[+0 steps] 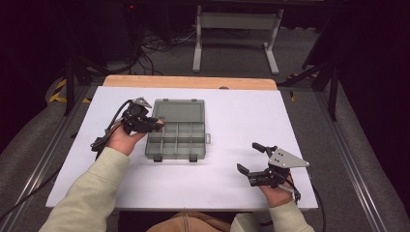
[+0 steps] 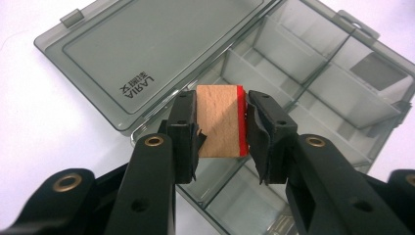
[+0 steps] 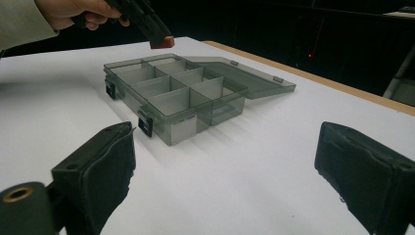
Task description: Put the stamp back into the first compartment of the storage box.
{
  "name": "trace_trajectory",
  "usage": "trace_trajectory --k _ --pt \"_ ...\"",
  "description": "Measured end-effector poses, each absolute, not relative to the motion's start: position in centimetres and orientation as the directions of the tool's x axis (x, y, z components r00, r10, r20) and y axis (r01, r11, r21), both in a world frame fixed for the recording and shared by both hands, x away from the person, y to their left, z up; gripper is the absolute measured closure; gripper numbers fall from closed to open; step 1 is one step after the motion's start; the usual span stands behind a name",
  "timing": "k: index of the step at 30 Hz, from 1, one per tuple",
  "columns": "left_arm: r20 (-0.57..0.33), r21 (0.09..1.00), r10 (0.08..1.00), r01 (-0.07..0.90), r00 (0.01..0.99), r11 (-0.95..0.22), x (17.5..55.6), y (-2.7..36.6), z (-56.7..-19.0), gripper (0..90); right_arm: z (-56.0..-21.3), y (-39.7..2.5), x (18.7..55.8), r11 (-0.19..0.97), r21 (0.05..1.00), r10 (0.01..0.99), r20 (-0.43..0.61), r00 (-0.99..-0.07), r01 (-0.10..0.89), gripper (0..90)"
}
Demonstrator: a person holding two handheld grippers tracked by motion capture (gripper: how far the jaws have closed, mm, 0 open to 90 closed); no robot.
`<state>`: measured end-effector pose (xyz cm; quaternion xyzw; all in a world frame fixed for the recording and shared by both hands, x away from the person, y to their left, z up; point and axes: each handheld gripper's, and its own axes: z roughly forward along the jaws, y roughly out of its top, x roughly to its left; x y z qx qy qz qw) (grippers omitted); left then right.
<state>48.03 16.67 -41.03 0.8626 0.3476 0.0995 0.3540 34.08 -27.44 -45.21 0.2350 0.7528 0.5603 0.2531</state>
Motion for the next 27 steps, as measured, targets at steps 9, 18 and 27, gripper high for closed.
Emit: trace_trajectory --k 9,18,27 --pt "-0.078 0.677 0.684 0.542 0.725 -0.498 48.4 16.8 -41.7 66.1 -45.2 -27.5 34.1 0.259 0.963 0.638 -0.114 -0.761 0.073 8.5" --pt "-0.093 0.666 0.702 0.568 0.706 -0.483 48.8 17.3 -42.8 66.0 -45.2 -27.5 34.1 0.261 0.963 0.638 -0.115 -0.762 0.073 8.5" --pt "-0.106 0.664 0.703 0.576 0.704 -0.477 49.1 17.4 -43.4 65.9 -45.2 -27.5 34.1 0.262 0.962 0.637 -0.116 -0.762 0.072 8.5"
